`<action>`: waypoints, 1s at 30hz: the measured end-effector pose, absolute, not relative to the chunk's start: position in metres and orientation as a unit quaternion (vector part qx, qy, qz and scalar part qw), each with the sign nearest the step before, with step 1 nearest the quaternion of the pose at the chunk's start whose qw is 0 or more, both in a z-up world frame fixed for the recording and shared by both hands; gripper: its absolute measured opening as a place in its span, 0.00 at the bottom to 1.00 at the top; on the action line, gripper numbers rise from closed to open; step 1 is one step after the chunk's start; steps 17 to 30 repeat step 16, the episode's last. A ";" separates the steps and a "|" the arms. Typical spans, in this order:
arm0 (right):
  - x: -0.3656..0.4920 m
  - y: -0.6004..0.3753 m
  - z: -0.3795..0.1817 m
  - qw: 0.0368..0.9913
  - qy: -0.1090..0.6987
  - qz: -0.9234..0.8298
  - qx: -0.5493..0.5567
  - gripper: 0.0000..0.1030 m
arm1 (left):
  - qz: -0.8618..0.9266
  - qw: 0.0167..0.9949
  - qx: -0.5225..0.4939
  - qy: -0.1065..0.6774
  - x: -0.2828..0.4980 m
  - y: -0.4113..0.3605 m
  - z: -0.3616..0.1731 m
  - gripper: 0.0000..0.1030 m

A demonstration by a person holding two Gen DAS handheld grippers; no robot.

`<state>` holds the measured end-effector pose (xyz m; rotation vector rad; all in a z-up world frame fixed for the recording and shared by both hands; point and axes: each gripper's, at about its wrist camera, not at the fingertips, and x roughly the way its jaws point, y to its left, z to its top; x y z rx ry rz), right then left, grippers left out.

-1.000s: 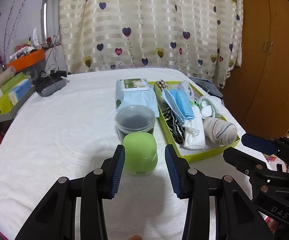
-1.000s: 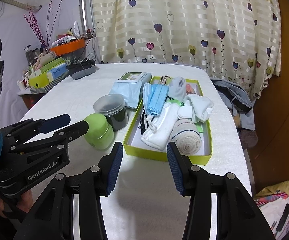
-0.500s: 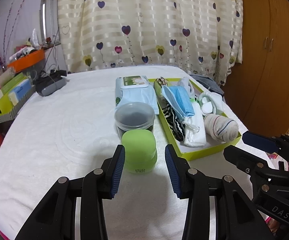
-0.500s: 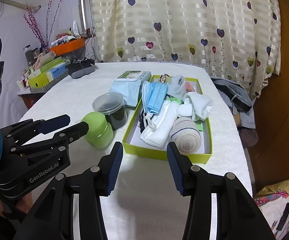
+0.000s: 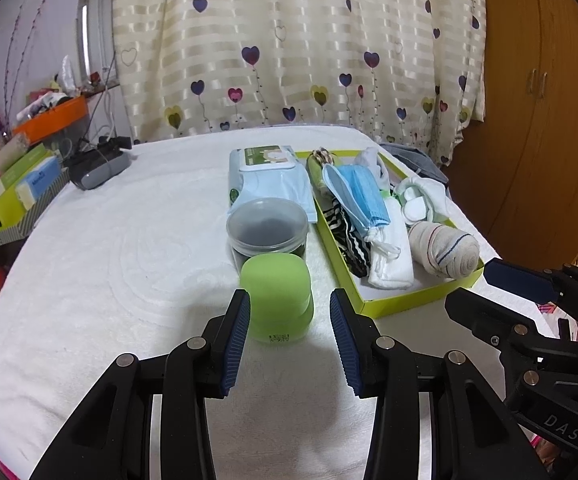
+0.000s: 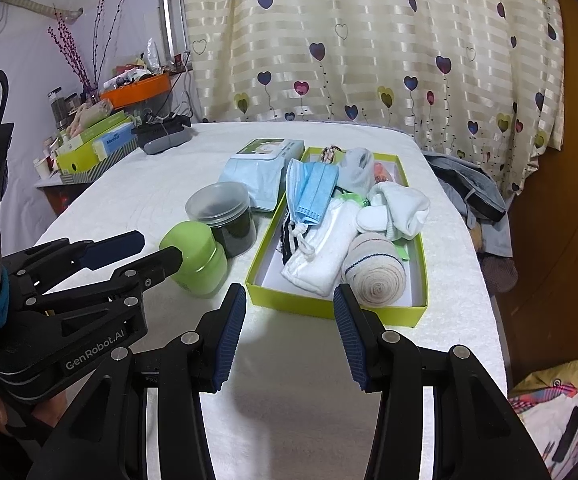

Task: Organize soft objects

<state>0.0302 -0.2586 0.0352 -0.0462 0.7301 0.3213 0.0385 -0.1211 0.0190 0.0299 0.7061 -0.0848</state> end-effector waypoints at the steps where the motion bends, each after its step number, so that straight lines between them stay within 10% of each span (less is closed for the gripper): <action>1: 0.030 -0.259 0.035 0.921 0.355 0.157 -0.023 0.46 | -0.041 0.938 0.015 0.345 0.038 -0.121 0.019 0.39; 30: 0.030 -0.258 0.034 0.921 0.356 0.159 -0.022 0.46 | -0.051 0.937 0.011 0.346 0.039 -0.123 0.015 0.39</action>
